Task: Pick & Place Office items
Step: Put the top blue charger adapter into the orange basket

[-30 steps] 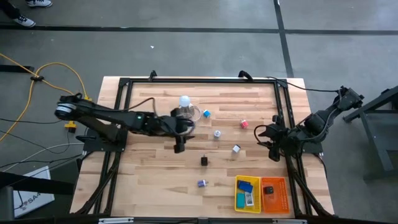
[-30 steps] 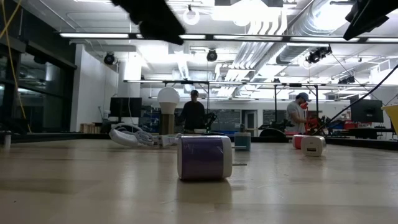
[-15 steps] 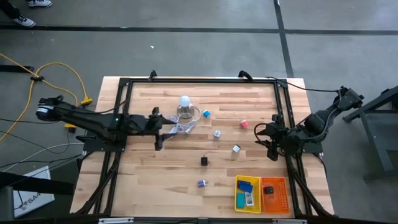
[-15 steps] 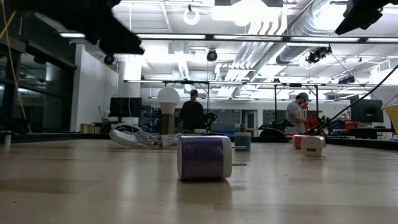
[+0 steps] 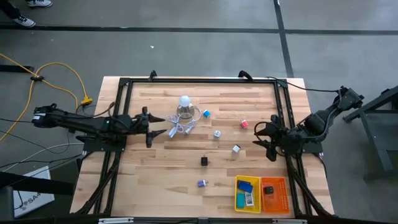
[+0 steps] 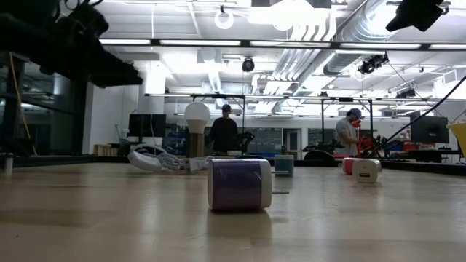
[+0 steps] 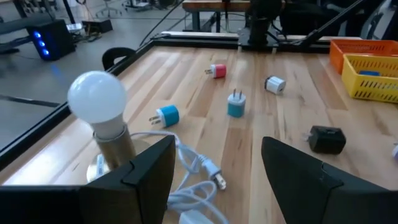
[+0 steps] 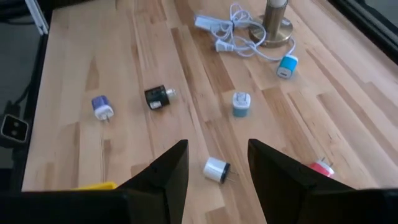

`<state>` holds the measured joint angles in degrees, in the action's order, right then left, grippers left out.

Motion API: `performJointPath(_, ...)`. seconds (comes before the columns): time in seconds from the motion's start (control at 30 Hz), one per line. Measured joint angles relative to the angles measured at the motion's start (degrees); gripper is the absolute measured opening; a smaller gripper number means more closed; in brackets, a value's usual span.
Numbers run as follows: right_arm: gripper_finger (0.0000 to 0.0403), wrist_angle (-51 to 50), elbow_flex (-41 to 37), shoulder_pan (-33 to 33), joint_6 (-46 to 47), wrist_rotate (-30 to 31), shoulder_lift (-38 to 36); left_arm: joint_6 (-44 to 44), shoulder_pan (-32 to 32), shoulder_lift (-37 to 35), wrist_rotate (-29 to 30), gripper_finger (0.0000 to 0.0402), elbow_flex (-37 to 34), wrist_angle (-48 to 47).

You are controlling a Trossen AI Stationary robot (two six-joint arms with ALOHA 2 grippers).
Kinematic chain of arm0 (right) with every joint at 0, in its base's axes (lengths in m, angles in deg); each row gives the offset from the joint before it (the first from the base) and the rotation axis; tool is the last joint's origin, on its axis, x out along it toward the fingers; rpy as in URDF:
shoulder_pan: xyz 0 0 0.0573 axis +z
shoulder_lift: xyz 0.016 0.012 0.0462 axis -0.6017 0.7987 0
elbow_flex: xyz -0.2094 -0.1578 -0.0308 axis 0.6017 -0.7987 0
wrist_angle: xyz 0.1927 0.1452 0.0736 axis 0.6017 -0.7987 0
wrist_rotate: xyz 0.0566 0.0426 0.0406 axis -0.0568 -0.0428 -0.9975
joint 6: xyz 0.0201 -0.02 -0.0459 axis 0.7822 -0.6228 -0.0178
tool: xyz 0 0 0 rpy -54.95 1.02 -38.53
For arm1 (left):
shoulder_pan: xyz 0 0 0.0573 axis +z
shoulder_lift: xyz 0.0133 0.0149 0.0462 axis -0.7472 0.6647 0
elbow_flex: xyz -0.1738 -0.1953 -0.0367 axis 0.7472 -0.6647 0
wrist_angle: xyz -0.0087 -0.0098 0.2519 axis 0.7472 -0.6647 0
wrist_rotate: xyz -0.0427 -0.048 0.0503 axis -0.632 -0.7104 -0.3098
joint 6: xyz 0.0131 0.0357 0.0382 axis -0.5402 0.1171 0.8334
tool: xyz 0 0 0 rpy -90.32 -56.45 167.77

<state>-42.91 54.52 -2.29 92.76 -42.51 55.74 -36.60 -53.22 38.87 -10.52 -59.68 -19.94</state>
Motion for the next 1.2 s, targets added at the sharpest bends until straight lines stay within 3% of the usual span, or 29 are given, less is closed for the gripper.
performJointPath(0.5, 0.0151, 1.1, 0.0, 0.0, 0.0, 0.6, 0.0, -0.2, 0.6, -10.4, 0.0, 0.0230, -7.2, 0.2)
performJointPath(1.2, 0.0151, 2.5, 0.0, 0.0, 0.0, 0.6, 0.0, 0.0, 0.6, -13.1, 3.0, 0.0230, -10.4, -0.7)
